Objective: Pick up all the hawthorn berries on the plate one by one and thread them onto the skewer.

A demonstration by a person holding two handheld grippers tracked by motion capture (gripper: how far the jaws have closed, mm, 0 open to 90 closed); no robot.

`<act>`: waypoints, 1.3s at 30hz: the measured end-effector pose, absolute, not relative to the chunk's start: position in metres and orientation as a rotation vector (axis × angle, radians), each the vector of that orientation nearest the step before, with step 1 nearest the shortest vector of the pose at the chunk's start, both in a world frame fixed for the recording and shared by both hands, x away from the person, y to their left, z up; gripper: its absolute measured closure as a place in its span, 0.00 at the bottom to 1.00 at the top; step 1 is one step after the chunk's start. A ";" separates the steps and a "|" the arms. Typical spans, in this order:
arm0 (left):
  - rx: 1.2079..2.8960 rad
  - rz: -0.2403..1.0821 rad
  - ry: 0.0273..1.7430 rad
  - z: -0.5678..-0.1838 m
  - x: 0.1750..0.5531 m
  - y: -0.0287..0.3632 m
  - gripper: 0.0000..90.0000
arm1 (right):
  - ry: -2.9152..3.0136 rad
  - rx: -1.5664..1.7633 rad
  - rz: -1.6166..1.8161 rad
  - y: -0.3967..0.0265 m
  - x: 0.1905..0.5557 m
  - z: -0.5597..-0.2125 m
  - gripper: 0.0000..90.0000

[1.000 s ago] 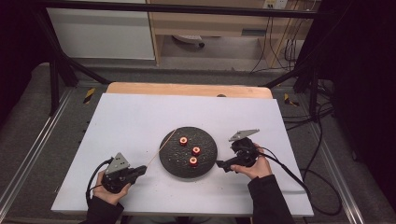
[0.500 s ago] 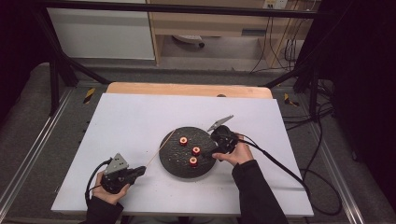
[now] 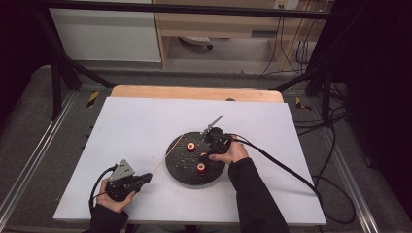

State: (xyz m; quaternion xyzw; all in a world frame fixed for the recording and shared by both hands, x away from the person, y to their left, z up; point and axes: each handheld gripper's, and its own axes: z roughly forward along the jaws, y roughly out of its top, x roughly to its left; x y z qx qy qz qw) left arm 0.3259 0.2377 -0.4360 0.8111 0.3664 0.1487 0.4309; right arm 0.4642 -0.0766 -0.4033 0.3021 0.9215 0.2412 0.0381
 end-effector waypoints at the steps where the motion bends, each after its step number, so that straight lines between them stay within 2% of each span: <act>1: 2.023 0.370 0.913 -0.436 0.326 0.238 0.98 | 2.832 0.920 0.738 -0.075 0.465 -0.404 0.44; 19: 2.030 0.365 0.910 -0.436 0.327 0.237 0.98 | 2.950 0.849 0.658 -0.065 0.475 -0.411 0.68; 29: 2.029 0.369 0.908 -0.436 0.326 0.237 0.98 | 2.942 0.876 0.679 -0.066 0.477 -0.409 0.69; 39: 2.018 0.377 0.909 -0.436 0.325 0.236 0.98 | 2.796 1.013 0.907 -0.079 0.469 -0.381 0.69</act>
